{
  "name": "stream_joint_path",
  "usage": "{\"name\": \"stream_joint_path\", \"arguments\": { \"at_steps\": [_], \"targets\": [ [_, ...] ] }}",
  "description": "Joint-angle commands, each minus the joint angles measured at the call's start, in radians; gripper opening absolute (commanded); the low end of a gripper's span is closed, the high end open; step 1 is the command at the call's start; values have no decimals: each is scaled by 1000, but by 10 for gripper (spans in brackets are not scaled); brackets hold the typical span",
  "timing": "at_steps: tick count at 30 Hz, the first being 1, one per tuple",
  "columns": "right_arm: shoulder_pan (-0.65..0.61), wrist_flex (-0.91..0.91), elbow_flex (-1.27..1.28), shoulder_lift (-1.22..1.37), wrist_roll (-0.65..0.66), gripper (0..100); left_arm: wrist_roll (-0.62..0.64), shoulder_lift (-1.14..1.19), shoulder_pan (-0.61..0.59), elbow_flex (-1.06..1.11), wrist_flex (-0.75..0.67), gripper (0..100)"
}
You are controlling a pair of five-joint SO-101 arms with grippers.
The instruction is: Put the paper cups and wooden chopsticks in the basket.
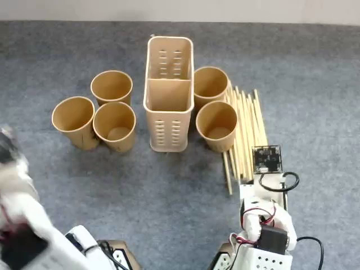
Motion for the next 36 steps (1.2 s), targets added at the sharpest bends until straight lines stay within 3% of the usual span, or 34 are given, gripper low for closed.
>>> {"name": "stream_joint_path", "arguments": {
  "at_steps": [1, 6, 11, 17, 22, 29, 36],
  "targets": [
    [15, -15, -59, 1, -6, 200, 58, 539, 77, -501, 175, 204],
    [10, -2, -259, 39, 43, 200, 97, 1043, 196, -1001, 465, 260],
    [-48, 19, -541, 429, 34, 200, 114, 1254, 242, -1262, 532, 262],
    [-122, 21, -1010, 1038, -66, 200, 115, 1363, 275, -1276, 532, 263],
    [-177, 21, -1247, 1333, -107, 200, 110, 1449, 268, -1273, 483, 263],
    [-300, 19, -1351, 1443, -143, 200, 109, 1527, 269, -1277, 431, 263],
    [-329, 12, -1360, 1455, -144, 200, 109, 1586, 275, -1276, 417, 263]
  ]
}}
